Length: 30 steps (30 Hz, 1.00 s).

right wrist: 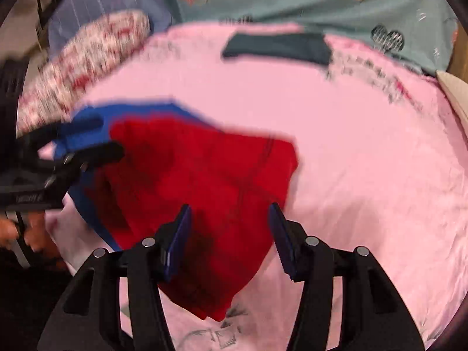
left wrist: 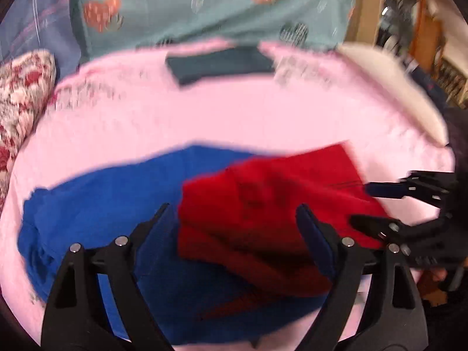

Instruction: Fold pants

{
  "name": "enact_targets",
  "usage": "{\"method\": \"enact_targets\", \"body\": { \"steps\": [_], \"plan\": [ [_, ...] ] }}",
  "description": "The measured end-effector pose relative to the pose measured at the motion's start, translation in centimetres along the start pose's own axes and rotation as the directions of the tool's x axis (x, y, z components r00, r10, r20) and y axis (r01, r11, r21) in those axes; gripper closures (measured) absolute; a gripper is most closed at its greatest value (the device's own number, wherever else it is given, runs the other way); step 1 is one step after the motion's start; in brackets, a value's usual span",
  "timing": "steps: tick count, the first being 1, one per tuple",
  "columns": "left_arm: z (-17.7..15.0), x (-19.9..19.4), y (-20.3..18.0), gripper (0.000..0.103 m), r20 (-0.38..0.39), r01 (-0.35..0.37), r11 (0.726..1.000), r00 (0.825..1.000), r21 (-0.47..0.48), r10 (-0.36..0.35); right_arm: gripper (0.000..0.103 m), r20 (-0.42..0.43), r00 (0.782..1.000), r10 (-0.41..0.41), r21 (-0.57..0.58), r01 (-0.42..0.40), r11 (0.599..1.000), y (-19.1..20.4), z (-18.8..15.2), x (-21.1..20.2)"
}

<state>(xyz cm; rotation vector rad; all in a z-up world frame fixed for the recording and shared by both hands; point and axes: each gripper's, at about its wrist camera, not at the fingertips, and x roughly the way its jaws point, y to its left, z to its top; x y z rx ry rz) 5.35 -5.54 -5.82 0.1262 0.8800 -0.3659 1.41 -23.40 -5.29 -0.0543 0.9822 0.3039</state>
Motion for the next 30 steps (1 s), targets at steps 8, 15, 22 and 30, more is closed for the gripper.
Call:
{"method": "enact_targets", "body": {
  "steps": [8,15,22,30],
  "plan": [
    [-1.3,1.8,1.2,0.014,-0.059,0.009,0.998,0.998,-0.054,-0.013,0.023,0.112,0.991,0.068,0.170,-0.086,0.982,-4.6,2.1,-1.3],
    [-1.3,1.8,1.5,0.014,-0.059,0.005,0.998,0.998,-0.060,-0.008,0.084,0.016,0.973,0.232,0.235,-0.229,0.945,-5.8,5.4,5.2],
    [0.2,2.5,0.9,0.013,-0.034,0.007,0.994,0.999,-0.109,-0.011,0.087,0.129,0.978,0.163,0.027,-0.168,0.985,-2.7,8.8,0.3],
    [4.4,6.6,-1.7,0.011,-0.037,-0.009,0.991,0.999,-0.132,0.004,0.084,0.118,0.993,-0.005,0.041,0.000,0.999,-7.4,10.9,0.8]
  ]
}}
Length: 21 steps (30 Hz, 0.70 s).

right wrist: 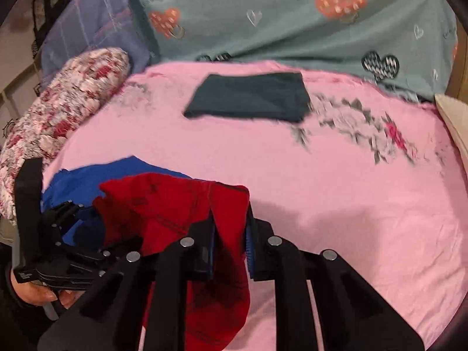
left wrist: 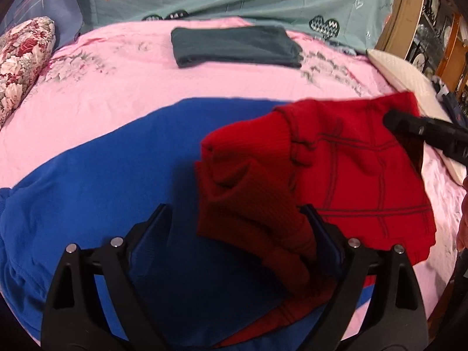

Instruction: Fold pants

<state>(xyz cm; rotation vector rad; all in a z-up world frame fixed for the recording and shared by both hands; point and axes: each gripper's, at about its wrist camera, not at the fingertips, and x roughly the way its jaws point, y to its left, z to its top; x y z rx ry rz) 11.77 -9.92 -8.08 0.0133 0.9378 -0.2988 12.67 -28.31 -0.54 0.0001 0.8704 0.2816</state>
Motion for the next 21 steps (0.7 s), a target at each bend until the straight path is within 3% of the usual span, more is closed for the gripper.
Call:
{"method": "enact_targets", "body": {
  "steps": [3,7,9,11,14,16,21],
  "plan": [
    [0.0,0.1,0.2,0.011,-0.010,0.012,1.000,1.000,-0.011,-0.012,0.073,-0.139,0.988,-0.067,-0.002,0.067,0.998,-1.7,-2.6,4.3],
    [-0.8,-1.7,1.6,0.011,0.006,0.015,1.000,1.000,-0.014,-0.015,0.067,-0.025,0.994,-0.111,0.054,0.112,0.992,-2.2,-3.3,1.3],
    [-1.6,-2.8,2.6,0.011,0.012,0.015,1.000,1.000,-0.020,-0.015,0.067,0.048,0.992,-0.117,0.002,0.117,0.993,0.0,-3.0,-1.3],
    [-2.3,-4.2,4.0,0.011,0.029,0.015,0.999,0.999,-0.046,-0.014,0.067,0.063,0.997,-0.050,-0.077,0.054,0.996,3.3,-2.9,-2.3],
    [-3.1,-6.5,5.7,0.009,0.062,0.049,0.993,0.997,-0.103,-0.043,0.067,0.041,0.998,0.043,-0.207,-0.034,0.978,8.7,-2.9,-1.7],
    [-2.8,-7.1,5.8,0.006,0.086,0.043,0.992,0.996,-0.115,-0.033,0.067,0.027,0.998,0.056,-0.246,-0.048,0.968,10.7,-2.8,-0.6],
    [-2.8,-8.1,6.6,0.006,0.115,0.033,0.993,0.993,-0.113,-0.020,0.067,-0.108,0.992,-0.065,-0.182,0.044,0.982,9.9,-2.8,4.8]
  ]
}}
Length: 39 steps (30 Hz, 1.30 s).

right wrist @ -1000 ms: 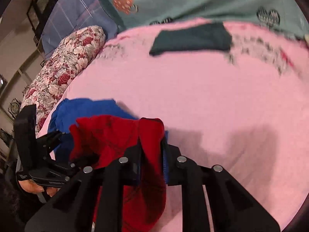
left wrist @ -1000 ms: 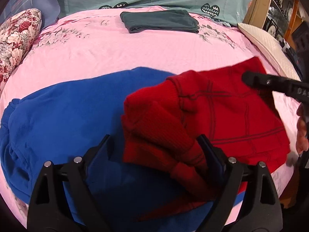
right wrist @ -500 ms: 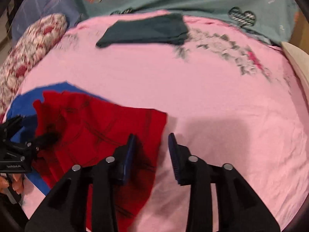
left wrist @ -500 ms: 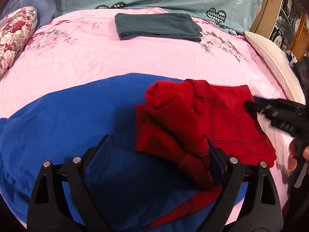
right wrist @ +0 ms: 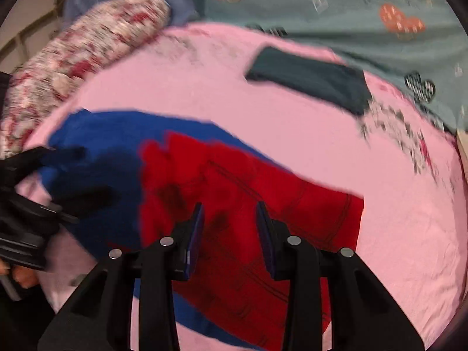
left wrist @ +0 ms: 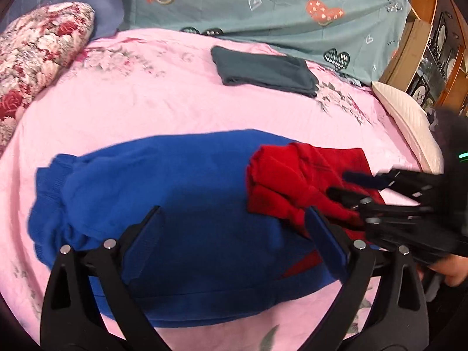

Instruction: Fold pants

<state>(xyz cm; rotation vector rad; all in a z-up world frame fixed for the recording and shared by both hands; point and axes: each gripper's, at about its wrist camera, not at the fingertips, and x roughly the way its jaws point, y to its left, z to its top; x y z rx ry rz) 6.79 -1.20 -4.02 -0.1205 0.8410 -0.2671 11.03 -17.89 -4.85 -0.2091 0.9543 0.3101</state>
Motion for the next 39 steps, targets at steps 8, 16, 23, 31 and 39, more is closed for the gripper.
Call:
{"method": "enact_targets", "body": {
  "steps": [8,16,23,31,39],
  "plan": [
    [-2.5,-4.9,7.6,0.006,0.015,-0.072,0.991,0.997,-0.112,0.074,0.065,0.107,0.989,0.105,0.009,-0.107,0.994,-0.1,-0.8,-3.4],
    [-5.2,-9.9,13.0,0.006,0.044,-0.120,0.960,0.990,-0.255,0.135,0.059,-0.040,0.994,0.099,-0.123,-0.104,0.987,5.1,-1.3,0.7],
    [-5.3,-8.8,12.3,0.006,0.031,-0.090,0.968,0.995,-0.232,0.100,0.055,0.015,0.999,0.038,-0.181,-0.035,0.983,5.5,-1.3,-0.8],
    [-4.6,-7.9,9.0,0.006,0.033,-0.013,0.986,0.999,-0.167,0.018,0.048,0.024,0.989,0.146,-0.109,-0.143,0.984,2.7,-2.8,-3.3],
    [1.0,-4.0,-0.4,0.006,0.061,0.115,0.993,0.991,-0.001,-0.115,0.038,0.066,0.997,-0.036,-0.009,0.037,0.999,-2.4,-7.8,-6.2]
  ]
}}
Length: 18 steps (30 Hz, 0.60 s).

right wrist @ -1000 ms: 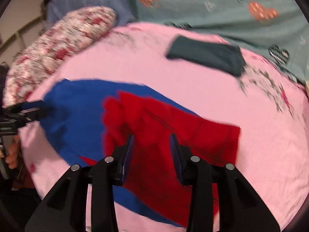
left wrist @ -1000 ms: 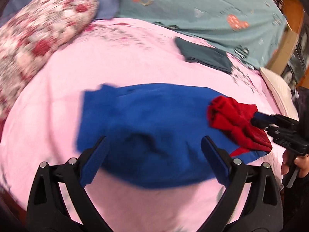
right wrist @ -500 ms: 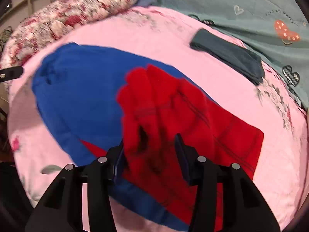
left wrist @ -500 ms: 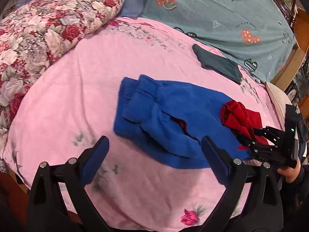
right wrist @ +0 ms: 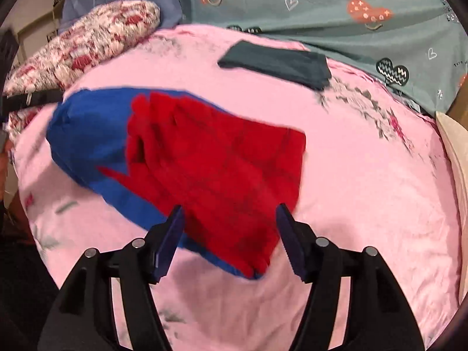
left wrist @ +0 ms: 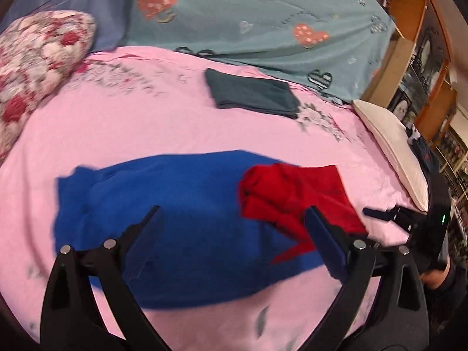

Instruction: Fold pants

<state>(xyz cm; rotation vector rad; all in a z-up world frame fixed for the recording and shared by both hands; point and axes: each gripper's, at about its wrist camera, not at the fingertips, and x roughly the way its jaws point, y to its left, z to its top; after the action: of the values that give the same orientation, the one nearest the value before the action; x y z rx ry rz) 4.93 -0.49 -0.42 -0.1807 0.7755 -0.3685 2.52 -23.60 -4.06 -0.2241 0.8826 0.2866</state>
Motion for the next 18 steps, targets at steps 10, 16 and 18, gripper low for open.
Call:
{"method": "enact_targets", "body": {
  "steps": [10,16,18],
  "plan": [
    [-0.4,12.9,-3.6,0.006,-0.243,-0.027,1.000,0.970,0.016,0.030,0.087,-0.064,0.990,-0.129,-0.019,0.128,0.992,-1.8,-1.2,2.0],
    [-0.6,9.2,-3.7,0.006,-0.161,-0.019,0.999,0.987,0.039,0.025,0.055,0.006,0.997,-0.078,0.019,0.078,0.997,-1.4,-0.9,-0.2],
    [-0.8,5.4,-3.1,0.006,-0.095,0.012,1.000,0.995,0.027,-0.009,0.045,0.118,0.993,0.025,0.060,-0.032,0.998,-1.1,-0.4,-2.9]
  ]
}}
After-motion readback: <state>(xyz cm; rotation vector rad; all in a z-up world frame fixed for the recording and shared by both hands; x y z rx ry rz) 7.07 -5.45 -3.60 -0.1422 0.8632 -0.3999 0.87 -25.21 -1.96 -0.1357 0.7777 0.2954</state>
